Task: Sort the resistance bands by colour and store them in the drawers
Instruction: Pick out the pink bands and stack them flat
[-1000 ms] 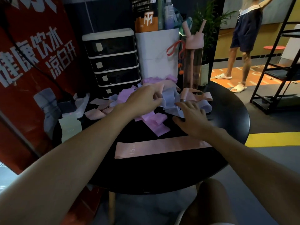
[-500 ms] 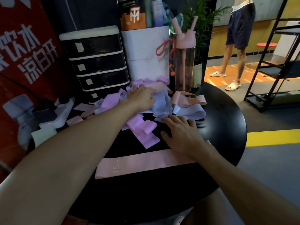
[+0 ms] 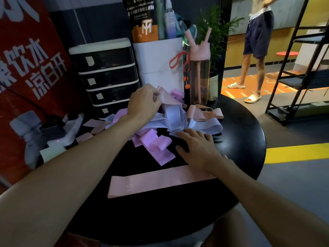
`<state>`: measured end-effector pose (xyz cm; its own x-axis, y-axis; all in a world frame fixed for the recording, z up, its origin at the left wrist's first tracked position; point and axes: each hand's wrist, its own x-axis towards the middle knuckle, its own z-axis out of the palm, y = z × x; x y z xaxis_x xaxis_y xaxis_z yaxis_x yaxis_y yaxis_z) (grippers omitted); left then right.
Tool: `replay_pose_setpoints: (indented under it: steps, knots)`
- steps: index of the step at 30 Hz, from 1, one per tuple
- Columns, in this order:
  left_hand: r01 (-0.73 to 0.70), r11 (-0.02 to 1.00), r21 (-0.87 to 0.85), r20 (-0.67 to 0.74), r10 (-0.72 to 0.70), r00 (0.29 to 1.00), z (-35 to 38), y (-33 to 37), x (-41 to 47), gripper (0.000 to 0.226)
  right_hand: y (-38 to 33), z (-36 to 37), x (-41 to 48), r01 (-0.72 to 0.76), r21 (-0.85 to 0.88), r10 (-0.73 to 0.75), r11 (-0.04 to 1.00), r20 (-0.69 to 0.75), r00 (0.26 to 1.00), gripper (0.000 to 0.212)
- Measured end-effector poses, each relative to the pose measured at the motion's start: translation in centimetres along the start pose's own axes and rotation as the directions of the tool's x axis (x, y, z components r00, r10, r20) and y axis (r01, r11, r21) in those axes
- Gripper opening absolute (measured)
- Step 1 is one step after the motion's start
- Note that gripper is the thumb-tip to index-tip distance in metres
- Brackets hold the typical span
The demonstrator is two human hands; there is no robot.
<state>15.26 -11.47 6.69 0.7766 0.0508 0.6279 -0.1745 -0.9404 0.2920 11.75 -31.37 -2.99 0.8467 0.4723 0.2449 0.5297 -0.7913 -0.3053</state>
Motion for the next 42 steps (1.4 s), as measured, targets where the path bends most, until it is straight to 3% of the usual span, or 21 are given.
replay_pose_setpoints:
  steps: [6, 9, 13, 16, 18, 21, 27, 33, 37, 40, 42]
  knots:
    - [-0.139, 0.982, -0.126, -0.220, 0.109, 0.969, -4.6, 0.8, -0.6, 0.018, -0.7, -2.0, 0.0, -0.035, 0.096, 0.046, 0.995, -0.109, 0.993, 0.043]
    - [-0.217, 0.960, -0.178, -0.308, 0.155, 0.939, -6.6, 1.7, -1.1, 0.020, -1.9, -3.9, 1.1, -0.013, 0.248, 0.058, 0.969, -0.177, 0.982, 0.041]
    - [-0.292, 0.922, -0.253, -0.347, 0.195, 0.917, -9.1, 2.8, -2.1, 0.019, -4.6, -7.0, 2.5, 0.095, 0.482, 0.049, 0.871, -0.279, 0.959, 0.045]
    - [-0.324, 0.902, -0.286, -0.348, 0.218, 0.912, -10.6, 3.4, -3.2, 0.018, -6.7, -8.5, 3.0, 0.156, 0.529, 0.008, 0.835, -0.294, 0.956, 0.052]
    - [-0.312, 0.895, -0.319, -0.344, 0.197, 0.918, -11.6, 3.6, -3.8, 0.021, -7.7, -9.2, 3.2, 0.176, 0.550, -0.007, 0.816, -0.295, 0.955, 0.045]
    - [-0.242, 0.892, -0.382, -0.330, 0.112, 0.937, -12.9, 3.5, -4.5, 0.024, -9.1, -10.1, 2.7, 0.212, 0.606, -0.022, 0.767, -0.306, 0.952, 0.017]
    - [-0.083, 0.863, -0.498, -0.252, -0.052, 0.966, -14.9, 3.0, -5.8, 0.022, -10.8, -10.7, 1.6, 0.170, 0.688, -0.005, 0.705, -0.234, 0.972, 0.024]
    - [0.016, 0.756, -0.655, -0.207, -0.200, 0.958, -16.0, 2.5, -6.2, 0.014, -11.0, -10.8, 0.8, 0.135, 0.809, -0.054, 0.572, -0.127, 0.990, 0.021]
    - [-0.007, 0.772, -0.636, -0.140, -0.107, 0.984, -16.2, 3.0, -6.6, 0.017, -11.3, -11.7, 0.8, 0.119, 0.880, -0.059, 0.461, -0.103, 0.993, 0.020]
    - [-0.043, 0.766, -0.642, -0.129, -0.052, 0.990, -16.0, 3.6, -6.8, 0.022, -12.0, -12.6, 0.9, 0.154, 0.840, -0.077, 0.521, -0.134, 0.988, 0.017]
    - [-0.004, 0.731, -0.682, -0.118, -0.105, 0.987, -15.5, 4.0, -7.2, 0.027, -12.4, -13.1, 0.9, 0.180, 0.798, -0.055, 0.575, -0.182, 0.982, 0.010]
